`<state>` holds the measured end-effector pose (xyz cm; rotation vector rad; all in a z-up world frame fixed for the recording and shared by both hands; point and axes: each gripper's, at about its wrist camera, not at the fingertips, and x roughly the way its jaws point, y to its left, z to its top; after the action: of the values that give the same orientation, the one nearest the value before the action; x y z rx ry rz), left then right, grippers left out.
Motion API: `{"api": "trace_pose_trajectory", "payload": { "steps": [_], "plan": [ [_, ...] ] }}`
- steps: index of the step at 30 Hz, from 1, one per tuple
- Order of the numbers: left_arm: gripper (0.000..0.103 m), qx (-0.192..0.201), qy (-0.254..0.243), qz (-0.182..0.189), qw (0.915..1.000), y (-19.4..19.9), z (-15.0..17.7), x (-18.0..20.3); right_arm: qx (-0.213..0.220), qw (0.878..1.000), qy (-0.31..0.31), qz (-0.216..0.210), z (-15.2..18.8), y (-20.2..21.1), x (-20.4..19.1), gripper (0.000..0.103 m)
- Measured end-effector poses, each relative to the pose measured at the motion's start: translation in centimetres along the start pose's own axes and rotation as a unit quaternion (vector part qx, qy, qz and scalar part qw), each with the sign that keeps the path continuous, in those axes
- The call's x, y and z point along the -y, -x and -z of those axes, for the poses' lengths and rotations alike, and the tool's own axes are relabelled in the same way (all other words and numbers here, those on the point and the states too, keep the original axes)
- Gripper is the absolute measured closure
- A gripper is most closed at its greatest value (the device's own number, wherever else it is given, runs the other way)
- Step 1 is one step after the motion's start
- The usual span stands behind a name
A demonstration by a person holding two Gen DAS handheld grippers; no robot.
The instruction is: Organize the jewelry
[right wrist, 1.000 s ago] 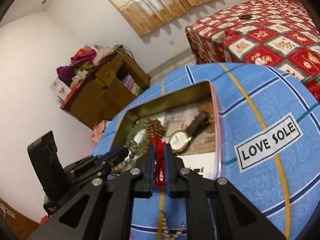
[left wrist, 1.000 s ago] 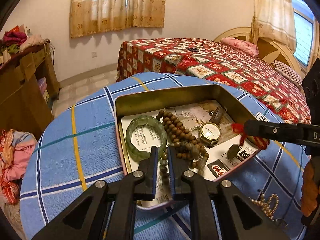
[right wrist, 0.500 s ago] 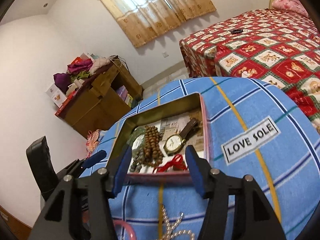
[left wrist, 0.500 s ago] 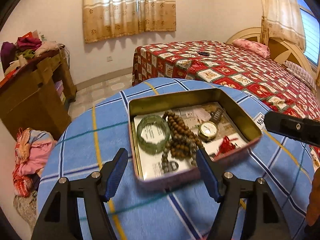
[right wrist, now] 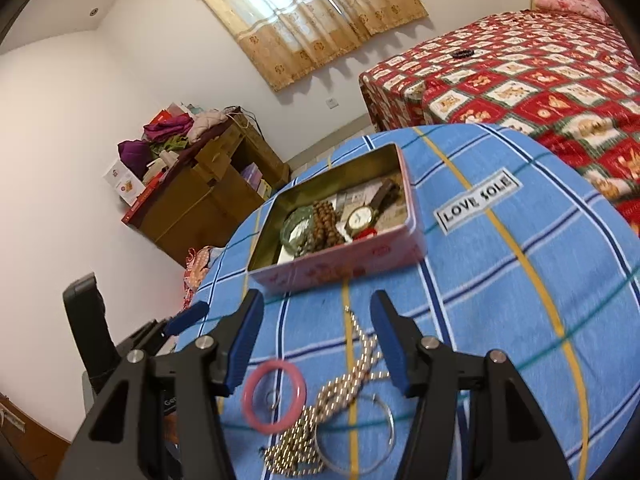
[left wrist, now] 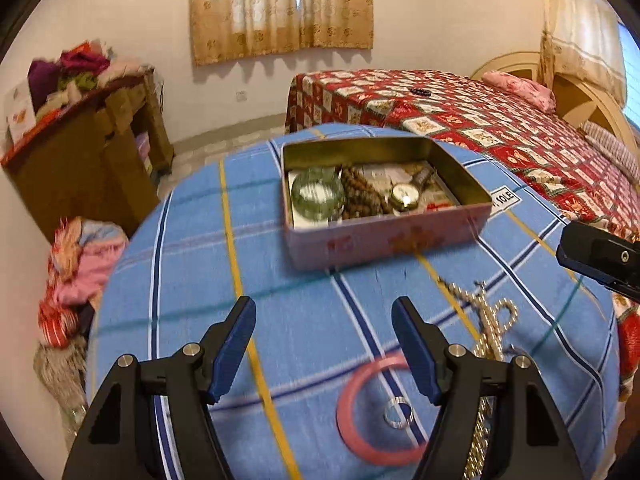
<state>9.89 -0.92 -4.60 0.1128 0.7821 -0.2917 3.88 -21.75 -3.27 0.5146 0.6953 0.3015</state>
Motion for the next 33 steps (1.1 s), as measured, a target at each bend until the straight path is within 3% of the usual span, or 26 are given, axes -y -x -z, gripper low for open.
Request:
{"api": "trace_pose_trajectory", "payload": {
  "steps": [6, 11, 18, 20, 26, 28, 33],
  "plan": [
    [0.028, -0.001, 0.039, 0.005, 0.9992, 1.0, 1.7, -0.8, 0.001, 1.0, 0.001, 0.0, 0.8, 0.8, -0.2, 0.043],
    [0.023, -0.008, 0.072, 0.033, 0.9969, 1.7, 3.4, -2.1, 0.003, 1.0, 0.009, 0.007, 1.6, 1.4, -0.4, 0.043],
    [0.021, 0.016, 0.064, 0.02, 0.9976, 3.2, 5.5, -2.3, -0.013, 0.999, 0.025, 0.018, 2.9, 0.6, -0.2, 0.043],
    [0.021, 0.011, 0.072, 0.038, 0.9966, 3.1, 5.9, -2.5, -0.017, 0.999, 0.031, 0.023, 3.2, 0.5, -0.1, 0.043],
    [0.021, -0.02, 0.034, 0.007, 0.9992, 1.8, 6.5, -1.5, -0.027, 0.997, 0.054, 0.047, 4.3, 0.7, 0.5, 0.044],
    [0.021, -0.035, 0.045, 0.011, 0.9983, 1.3, 6.8, -1.5, -0.035, 0.996, 0.061, 0.05, 4.6, 0.6, 0.7, 0.05],
    [0.021, -0.042, 0.066, 0.025, 0.9966, 0.8, 6.7, -1.9, -0.038, 0.996, 0.058, 0.058, 5.0, 0.5, 1.2, 0.052]
  ]
}}
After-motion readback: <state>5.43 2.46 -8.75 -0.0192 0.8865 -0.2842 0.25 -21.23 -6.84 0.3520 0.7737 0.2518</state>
